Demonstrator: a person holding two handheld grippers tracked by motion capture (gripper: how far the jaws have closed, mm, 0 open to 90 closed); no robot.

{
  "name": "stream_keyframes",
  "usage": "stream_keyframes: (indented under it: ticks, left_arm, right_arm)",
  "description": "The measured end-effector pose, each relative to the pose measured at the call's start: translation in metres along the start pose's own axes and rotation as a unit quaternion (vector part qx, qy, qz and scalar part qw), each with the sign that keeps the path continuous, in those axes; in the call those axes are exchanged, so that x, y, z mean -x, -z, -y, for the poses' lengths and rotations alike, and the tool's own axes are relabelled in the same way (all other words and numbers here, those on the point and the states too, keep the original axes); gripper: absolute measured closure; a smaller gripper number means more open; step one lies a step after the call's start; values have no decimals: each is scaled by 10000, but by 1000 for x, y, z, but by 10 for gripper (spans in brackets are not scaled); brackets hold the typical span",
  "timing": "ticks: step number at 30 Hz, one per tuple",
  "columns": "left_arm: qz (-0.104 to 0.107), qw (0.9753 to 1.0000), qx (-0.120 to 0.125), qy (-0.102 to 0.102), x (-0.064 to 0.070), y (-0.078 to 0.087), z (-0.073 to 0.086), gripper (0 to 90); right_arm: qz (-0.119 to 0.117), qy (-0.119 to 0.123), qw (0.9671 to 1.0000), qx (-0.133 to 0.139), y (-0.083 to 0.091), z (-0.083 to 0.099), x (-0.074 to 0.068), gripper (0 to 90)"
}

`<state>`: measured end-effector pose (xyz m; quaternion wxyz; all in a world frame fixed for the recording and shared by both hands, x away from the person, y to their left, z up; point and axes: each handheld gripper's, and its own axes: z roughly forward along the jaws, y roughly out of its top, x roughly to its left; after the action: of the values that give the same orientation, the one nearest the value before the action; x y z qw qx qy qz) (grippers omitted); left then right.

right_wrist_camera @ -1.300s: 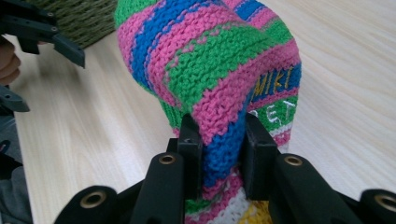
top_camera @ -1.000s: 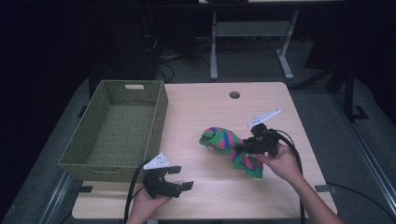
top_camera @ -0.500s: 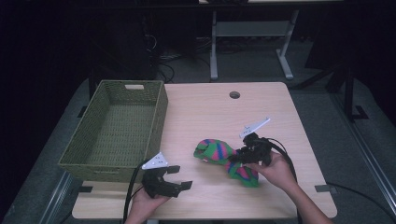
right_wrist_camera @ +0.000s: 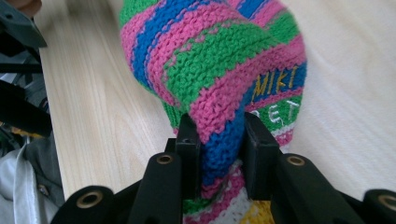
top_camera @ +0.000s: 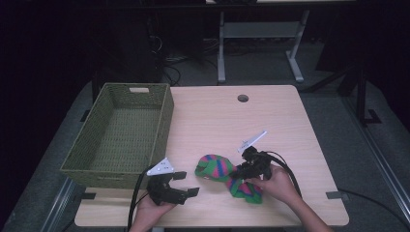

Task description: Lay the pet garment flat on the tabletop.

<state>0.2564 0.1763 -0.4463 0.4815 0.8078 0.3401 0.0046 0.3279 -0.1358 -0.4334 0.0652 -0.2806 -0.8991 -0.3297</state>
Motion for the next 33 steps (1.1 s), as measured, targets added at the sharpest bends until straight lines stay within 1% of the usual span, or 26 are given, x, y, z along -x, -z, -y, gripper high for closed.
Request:
stream_keyframes:
  ticks: [1,2,5,7,8,9,10,14,15,17,18,20,22,23,26,27,30,31,33]
  left_arm:
    - [-1,10000,1,-6,0,0,0,166]
    - [3,10000,3,-11,0,0,0,166]
    - [14,10000,12,-9,1,0,0,166]
    - [16,10000,4,-20,1,0,0,166]
    - [13,10000,0,-28,1,0,0,166]
    - [10,10000,-1,-33,1,0,0,166]
    - [8,10000,8,-23,1,0,0,166]
    - [9,10000,16,-33,0,1,0,166]
    - [6,10000,6,-35,0,1,0,166]
    - [-1,10000,14,-12,0,0,0,166]
    - [2,10000,22,15,0,0,0,166]
    - [6,10000,30,20,0,0,0,166]
    - [-2,10000,16,1,0,0,0,166]
    - [-4,10000,14,-4,0,0,0,166]
    - [-3,10000,29,-12,0,1,0,166]
    - [-3,10000,32,-2,-1,1,0,166]
    - [-14,10000,24,-34,-1,1,0,166]
    - [-15,10000,24,-38,-1,2,0,166]
    - [-18,10000,25,-41,-1,2,0,166]
  right_arm:
    - [6,-38,10000,-24,-1,0,-1,707]
    - [37,-21,10000,-17,-2,0,-2,705]
    - [4,-19,10000,-28,-5,1,-3,696]
    - [-4,8,10000,-95,-7,1,-5,678]
    - [11,84,9999,-120,-9,2,-5,656]
    - [-47,48,9999,-156,-10,2,-7,638]
    - [-66,64,9998,-163,-11,3,-7,622]
    - [-164,40,9997,-192,-10,4,-7,495]
    - [-151,66,9997,-200,-9,4,-7,475]
    - [-161,141,9997,-154,-7,3,-7,448]
    - [-188,133,9996,-160,-5,3,-7,438]
    - [-153,161,9997,-75,-1,3,-9,407]
    - [-198,217,9996,-21,3,1,-11,400]
    - [-184,257,9995,-8,5,1,-12,399]
    - [-192,274,9994,46,11,-2,-18,396]
    - [-160,371,9992,77,11,-3,-20,396]
    - [-233,447,9987,73,14,-9,-31,398]
    - [-213,537,9983,88,14,-11,-33,395]
    - [-311,544,9979,167,16,-15,-39,399]
